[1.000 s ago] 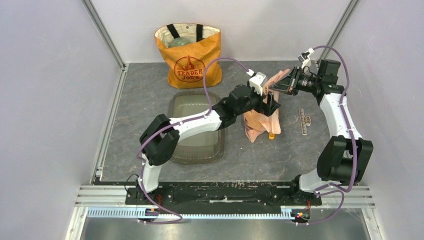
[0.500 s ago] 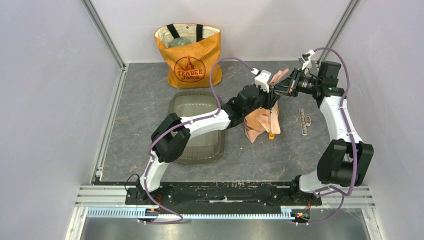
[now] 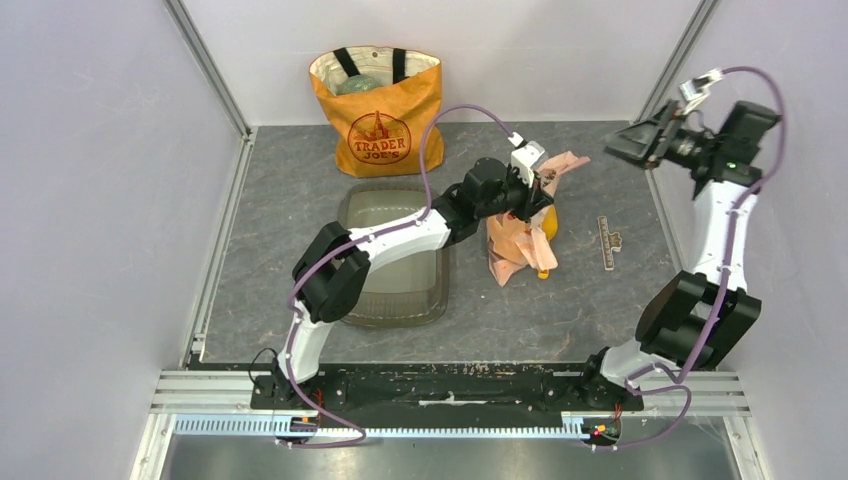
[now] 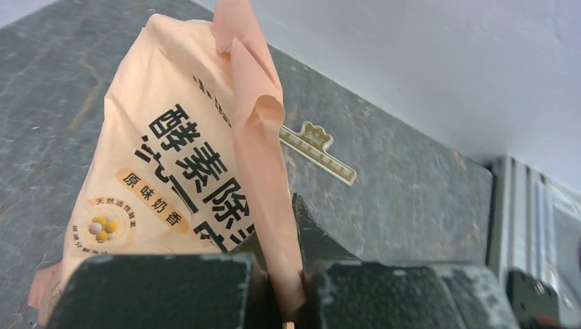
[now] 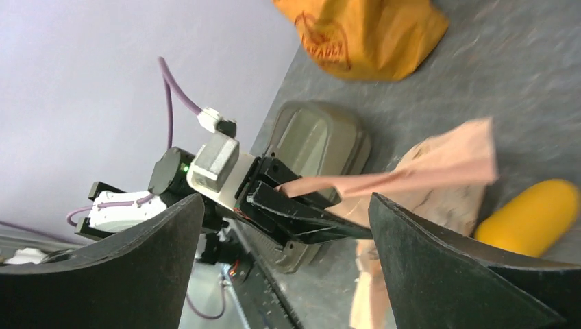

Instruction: Fill the litter box with clean litter

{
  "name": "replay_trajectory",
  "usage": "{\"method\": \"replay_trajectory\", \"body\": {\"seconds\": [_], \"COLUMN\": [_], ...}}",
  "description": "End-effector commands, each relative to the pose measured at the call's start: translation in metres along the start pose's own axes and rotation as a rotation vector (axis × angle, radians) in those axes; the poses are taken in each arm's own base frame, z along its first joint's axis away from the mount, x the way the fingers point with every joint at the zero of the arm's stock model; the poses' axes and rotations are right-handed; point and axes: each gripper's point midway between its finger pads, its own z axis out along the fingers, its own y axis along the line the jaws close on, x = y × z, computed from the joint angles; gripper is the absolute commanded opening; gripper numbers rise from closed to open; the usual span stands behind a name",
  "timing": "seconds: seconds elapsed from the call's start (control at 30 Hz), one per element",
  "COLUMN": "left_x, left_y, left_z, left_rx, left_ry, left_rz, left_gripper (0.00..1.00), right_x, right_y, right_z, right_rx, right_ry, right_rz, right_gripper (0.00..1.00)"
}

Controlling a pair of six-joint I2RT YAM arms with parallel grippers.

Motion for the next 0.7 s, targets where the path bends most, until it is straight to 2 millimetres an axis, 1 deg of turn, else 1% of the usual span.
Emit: {"method": "replay_trajectory", "body": {"seconds": [0.0, 0.1, 0.13, 0.23, 0.27, 0.3, 0.33, 0.37, 0.4, 0.43, 0.47, 0.5, 0.57, 0.67], "left_x": [-0.056, -0.066, -0.072, -0.080, -0.084, -0.087, -0.087, -0.086, -0.084, -0.081, -0.078, -0.075, -0.073, -0.075], "left_y": [-0.050, -0.039, -0.035, -0.028, -0.027, -0.027, -0.026, -0.023, -0.022, -0.023, -0.023, -0.023, -0.024, -0.028], "left_z": [-0.030, -0.035, -0.036, -0.040, -0.041, -0.042, -0.042, -0.041, -0.042, -0.044, -0.045, -0.047, -0.051, -0.058], "left_rx": [0.368, 0.440, 0.447, 0.472, 0.477, 0.487, 0.490, 0.486, 0.495, 0.510, 0.518, 0.523, 0.549, 0.587], "left_ry": [0.030, 0.078, 0.078, 0.102, 0.108, 0.113, 0.120, 0.131, 0.138, 0.146, 0.158, 0.167, 0.181, 0.185], "left_rz": [0.125, 0.110, 0.119, 0.169, 0.185, 0.184, 0.179, 0.171, 0.183, 0.188, 0.193, 0.193, 0.190, 0.195], "left_gripper": [0.02, 0.02, 0.02, 0.02, 0.02, 0.02, 0.02, 0.02, 0.02, 0.02, 0.02, 0.02, 0.02, 0.02], "right_x": [-0.039, -0.057, -0.061, -0.065, -0.062, -0.048, -0.028, -0.009, -0.002, 0.001, 0.004, 0.005, 0.009, 0.022], "right_y": [0.022, 0.015, 0.013, 0.002, -0.004, -0.015, -0.027, -0.033, -0.033, -0.030, -0.032, -0.032, -0.044, -0.056], "right_z": [-0.036, -0.047, -0.048, -0.046, -0.043, -0.038, -0.028, -0.020, -0.016, -0.013, -0.011, -0.011, -0.011, -0.009], "right_rx": [-0.054, -0.009, 0.002, 0.034, 0.081, 0.172, 0.245, 0.293, 0.287, 0.255, 0.250, 0.264, 0.300, 0.269], "right_ry": [-0.044, -0.083, -0.088, -0.087, -0.070, 0.007, 0.144, 0.282, 0.311, 0.296, 0.295, 0.297, 0.319, 0.384], "right_rz": [-0.200, -0.327, -0.360, -0.405, -0.435, -0.487, -0.553, -0.590, -0.568, -0.546, -0.571, -0.627, -0.776, -0.924], "right_gripper": [0.97, 0.97, 0.97, 0.97, 0.97, 0.97, 0.97, 0.97, 0.97, 0.97, 0.97, 0.97, 0.97, 0.97]}}
